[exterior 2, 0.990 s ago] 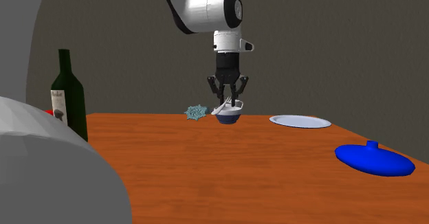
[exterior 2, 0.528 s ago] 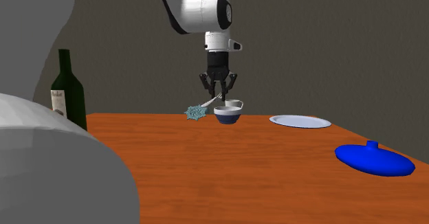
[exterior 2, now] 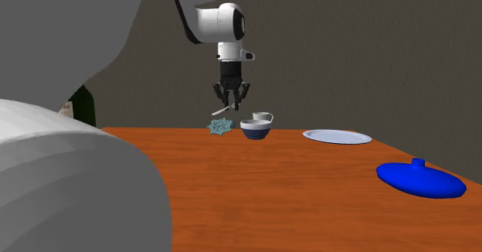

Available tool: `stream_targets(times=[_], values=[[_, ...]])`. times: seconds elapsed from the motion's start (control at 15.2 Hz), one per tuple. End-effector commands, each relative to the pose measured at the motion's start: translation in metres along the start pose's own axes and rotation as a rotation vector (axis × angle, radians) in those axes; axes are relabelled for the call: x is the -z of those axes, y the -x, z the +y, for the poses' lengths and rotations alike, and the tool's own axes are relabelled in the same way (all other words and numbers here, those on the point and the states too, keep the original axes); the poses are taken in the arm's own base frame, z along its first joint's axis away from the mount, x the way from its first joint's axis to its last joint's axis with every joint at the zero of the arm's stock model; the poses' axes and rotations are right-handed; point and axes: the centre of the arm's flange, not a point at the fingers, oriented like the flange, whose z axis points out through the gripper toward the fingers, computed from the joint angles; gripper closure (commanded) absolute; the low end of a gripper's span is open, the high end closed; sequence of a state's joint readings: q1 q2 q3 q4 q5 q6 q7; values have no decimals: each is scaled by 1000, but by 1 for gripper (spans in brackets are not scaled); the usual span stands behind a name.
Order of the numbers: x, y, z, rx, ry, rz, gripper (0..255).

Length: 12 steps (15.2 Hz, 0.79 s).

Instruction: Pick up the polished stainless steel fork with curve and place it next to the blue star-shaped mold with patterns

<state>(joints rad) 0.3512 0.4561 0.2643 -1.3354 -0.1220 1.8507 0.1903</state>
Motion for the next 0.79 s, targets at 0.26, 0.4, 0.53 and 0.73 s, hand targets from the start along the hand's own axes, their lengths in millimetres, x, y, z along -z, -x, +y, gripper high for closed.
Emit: stream_targets(times=[0.26, 0.4, 0.53, 0.73], values=[[-17, -40, -37, -2, 1, 0, 255], [-27, -39, -37, -2, 1, 0, 255], [-38, -38, -37, -2, 1, 0, 255], [-53, -37, -37, -2, 1, 0, 255]])
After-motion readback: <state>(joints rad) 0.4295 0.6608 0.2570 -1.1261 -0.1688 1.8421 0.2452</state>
